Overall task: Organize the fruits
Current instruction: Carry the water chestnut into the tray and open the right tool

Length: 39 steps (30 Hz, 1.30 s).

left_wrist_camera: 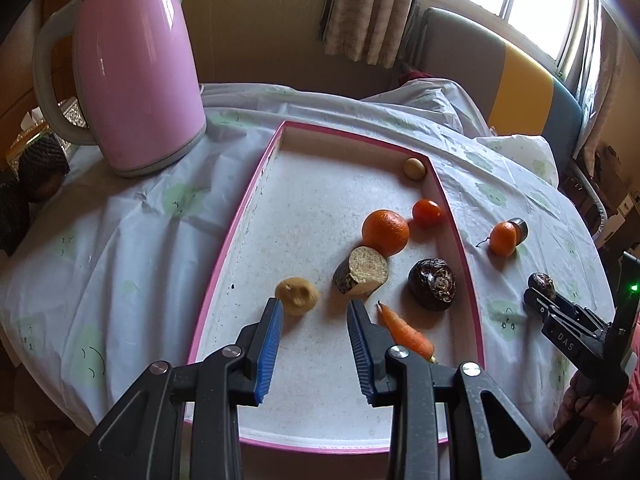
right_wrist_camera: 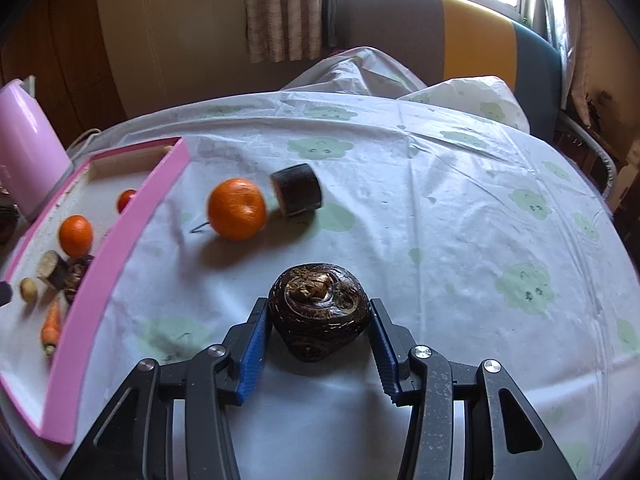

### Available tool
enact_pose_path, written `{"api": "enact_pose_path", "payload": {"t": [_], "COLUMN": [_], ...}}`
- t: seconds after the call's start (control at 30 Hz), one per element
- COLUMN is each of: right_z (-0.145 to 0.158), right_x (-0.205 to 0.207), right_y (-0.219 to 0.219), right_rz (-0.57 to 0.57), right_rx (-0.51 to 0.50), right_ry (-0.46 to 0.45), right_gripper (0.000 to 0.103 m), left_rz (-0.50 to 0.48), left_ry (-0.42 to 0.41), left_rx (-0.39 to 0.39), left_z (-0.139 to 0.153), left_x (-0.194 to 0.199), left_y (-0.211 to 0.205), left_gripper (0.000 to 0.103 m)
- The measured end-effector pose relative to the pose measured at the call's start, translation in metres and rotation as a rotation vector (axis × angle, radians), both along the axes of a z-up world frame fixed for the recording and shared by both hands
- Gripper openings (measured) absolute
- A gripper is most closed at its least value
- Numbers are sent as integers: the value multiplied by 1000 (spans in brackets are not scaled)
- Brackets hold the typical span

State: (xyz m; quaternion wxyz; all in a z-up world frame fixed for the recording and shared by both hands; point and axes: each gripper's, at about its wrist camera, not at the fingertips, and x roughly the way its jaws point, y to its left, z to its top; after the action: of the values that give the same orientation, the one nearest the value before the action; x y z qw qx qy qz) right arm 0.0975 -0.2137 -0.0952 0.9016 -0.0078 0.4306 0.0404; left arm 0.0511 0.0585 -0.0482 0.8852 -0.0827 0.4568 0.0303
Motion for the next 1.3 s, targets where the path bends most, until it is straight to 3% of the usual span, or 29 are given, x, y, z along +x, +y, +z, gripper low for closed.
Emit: {"api": "enact_pose_path", "payload": {"t": [0.2, 0.43, 0.8, 1.0, 1.07, 1.3], "right_z": [20, 45, 37, 25, 25, 39], "right_x": [-13, -34, -53, -43, -41, -44], "right_y": [26, 77, 167, 180, 178, 157], "right_rz": [101, 316, 575, 572, 562, 475], "right_rx": [92, 190, 168, 166, 173, 195], "right_ry": [-27, -38, 35, 64, 65, 3], "right_gripper": [48, 48, 49, 50, 56, 56], "left_rz": [-10, 1, 40, 49, 50, 38], "left_ry": [-8, -30, -66, -68, -70, -77], "left_rx": [9, 12, 16, 15, 14, 19], "left_z": [2, 6, 13, 13, 13, 16], "left_x": [-2, -6, -14, -16, -16, -17], "left_y": [-4, -1, 13, 17, 18, 14], "left_gripper": [34, 34, 34, 34, 34, 34]}}
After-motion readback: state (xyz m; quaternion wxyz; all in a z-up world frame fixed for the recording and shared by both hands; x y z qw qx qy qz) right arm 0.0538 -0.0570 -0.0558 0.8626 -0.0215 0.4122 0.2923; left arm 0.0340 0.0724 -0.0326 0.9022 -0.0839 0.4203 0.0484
